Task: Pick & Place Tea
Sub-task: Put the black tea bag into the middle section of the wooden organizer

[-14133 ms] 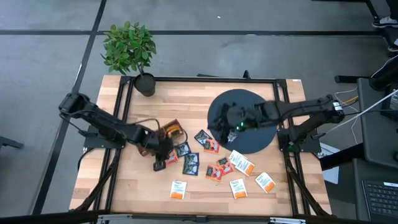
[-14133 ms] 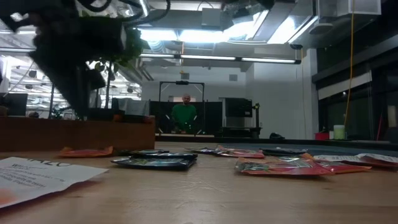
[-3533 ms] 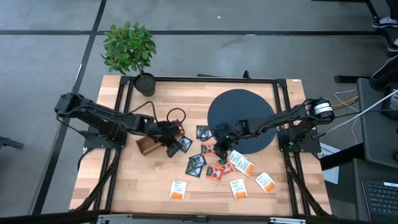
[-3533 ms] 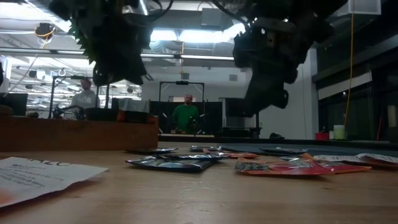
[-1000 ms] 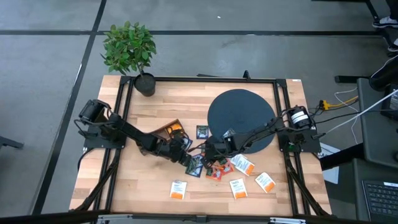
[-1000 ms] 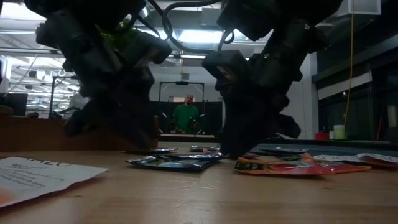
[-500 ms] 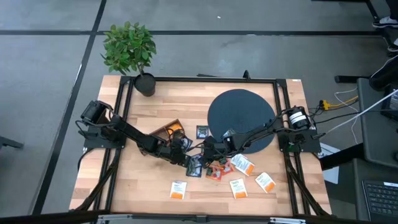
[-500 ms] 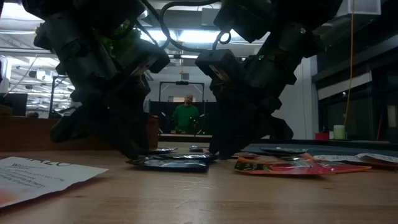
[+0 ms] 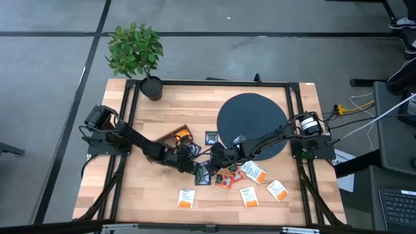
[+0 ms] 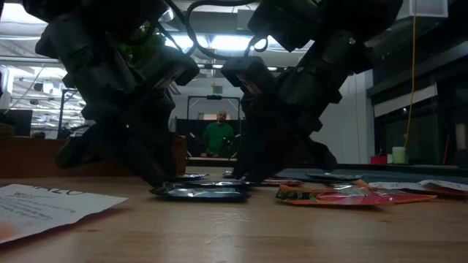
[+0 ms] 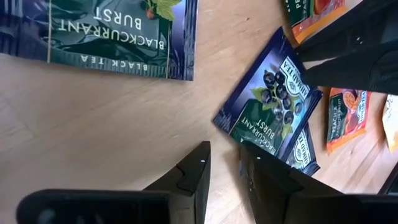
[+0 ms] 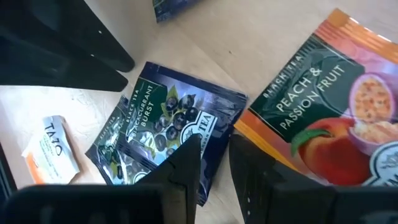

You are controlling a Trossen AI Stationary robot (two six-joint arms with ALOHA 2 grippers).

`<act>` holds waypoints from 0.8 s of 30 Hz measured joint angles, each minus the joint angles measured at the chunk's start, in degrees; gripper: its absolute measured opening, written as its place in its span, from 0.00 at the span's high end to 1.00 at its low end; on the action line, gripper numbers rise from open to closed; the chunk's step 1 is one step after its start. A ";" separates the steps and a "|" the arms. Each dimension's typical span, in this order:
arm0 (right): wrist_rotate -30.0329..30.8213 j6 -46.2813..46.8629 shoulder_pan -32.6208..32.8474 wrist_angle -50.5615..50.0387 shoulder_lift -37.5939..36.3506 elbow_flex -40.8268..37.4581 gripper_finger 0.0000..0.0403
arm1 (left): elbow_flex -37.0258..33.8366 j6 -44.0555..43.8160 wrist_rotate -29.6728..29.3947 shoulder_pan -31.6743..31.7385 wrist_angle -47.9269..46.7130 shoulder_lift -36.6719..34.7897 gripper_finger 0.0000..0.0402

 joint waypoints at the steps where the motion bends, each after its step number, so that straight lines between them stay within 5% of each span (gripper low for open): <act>1: 0.02 0.00 0.00 0.64 0.29 -0.02 0.78 | 0.00 -0.27 -0.21 -0.02 0.11 0.03 0.78; 8: -0.51 -0.44 -0.02 3.71 4.00 3.73 0.78 | -0.02 -0.57 -0.35 0.00 0.48 0.10 0.78; 16: -2.24 -9.00 0.02 -7.92 7.59 13.55 0.78 | -0.11 1.57 0.63 -0.63 0.22 0.04 0.79; 24: -1.55 -9.91 0.07 -10.06 7.72 14.94 0.78 | -0.11 1.32 1.33 -1.38 0.05 0.10 0.98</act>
